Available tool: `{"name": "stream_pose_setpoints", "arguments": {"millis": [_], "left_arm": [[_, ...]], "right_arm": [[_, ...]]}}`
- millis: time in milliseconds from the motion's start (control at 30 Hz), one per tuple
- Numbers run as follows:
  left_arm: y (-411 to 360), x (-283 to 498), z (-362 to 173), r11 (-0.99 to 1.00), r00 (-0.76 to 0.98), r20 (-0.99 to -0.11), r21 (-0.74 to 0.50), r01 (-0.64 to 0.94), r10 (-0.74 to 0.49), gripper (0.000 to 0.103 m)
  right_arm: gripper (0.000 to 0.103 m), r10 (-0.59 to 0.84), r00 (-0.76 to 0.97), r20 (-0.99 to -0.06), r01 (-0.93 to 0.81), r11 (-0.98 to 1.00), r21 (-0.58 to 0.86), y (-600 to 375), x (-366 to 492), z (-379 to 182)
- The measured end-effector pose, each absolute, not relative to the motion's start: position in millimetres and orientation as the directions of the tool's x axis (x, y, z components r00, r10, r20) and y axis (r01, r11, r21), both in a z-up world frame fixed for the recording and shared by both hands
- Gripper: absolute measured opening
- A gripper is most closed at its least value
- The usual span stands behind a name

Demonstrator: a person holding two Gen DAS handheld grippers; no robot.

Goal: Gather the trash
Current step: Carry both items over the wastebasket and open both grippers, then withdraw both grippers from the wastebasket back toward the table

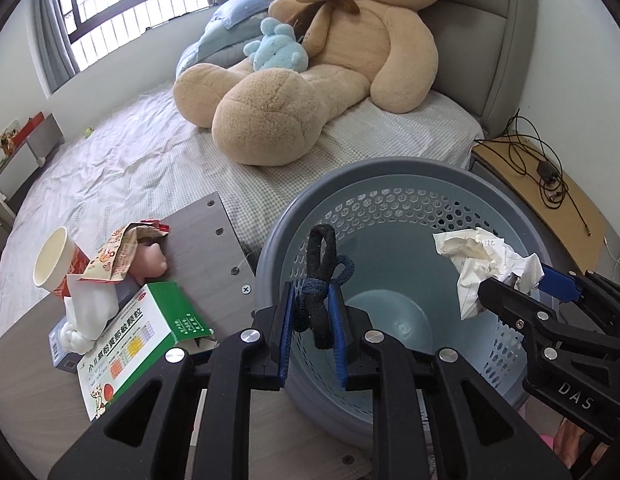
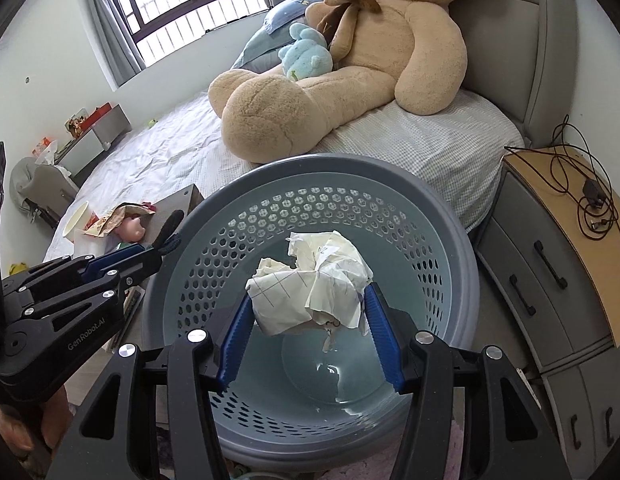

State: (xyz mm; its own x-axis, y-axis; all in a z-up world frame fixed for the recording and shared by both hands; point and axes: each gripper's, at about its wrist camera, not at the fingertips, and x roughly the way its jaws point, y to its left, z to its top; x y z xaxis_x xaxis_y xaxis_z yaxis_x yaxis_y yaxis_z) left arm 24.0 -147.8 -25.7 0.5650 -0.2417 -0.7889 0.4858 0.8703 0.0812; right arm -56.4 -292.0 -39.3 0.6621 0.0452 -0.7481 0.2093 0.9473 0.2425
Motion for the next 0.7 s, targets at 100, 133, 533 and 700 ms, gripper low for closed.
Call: {"name": "stream_pose_setpoints", "arguments": {"millis": [100,133,533,700], "left_arm": [[-151,26,-28,0.869,0.557,-0.795,0.08,0.489,-0.24,0.019],[-152,27,-29,0.868,0.555,-0.796,0.079,0.489,-0.24,0.019],[-143,25,-21,0.889,0.596,-0.77,0.084,0.45,-0.229,0.077],[-140,24,-20,0.895,0.606,-0.765,0.091,0.438,-0.218,0.088]], "right_arm": [[0.053,0.048,0.663,-0.747,0.209,0.947,0.246,-294,-54,-40],[0.053,0.048,0.665,-0.745,0.209,0.946,0.247,-294,-54,-39],[0.063,0.03,0.673,-0.739,0.241,0.936,0.258,-303,-57,-38],[0.067,0.026,0.671,-0.741,0.254,0.931,0.263,-304,-60,-39]]}}
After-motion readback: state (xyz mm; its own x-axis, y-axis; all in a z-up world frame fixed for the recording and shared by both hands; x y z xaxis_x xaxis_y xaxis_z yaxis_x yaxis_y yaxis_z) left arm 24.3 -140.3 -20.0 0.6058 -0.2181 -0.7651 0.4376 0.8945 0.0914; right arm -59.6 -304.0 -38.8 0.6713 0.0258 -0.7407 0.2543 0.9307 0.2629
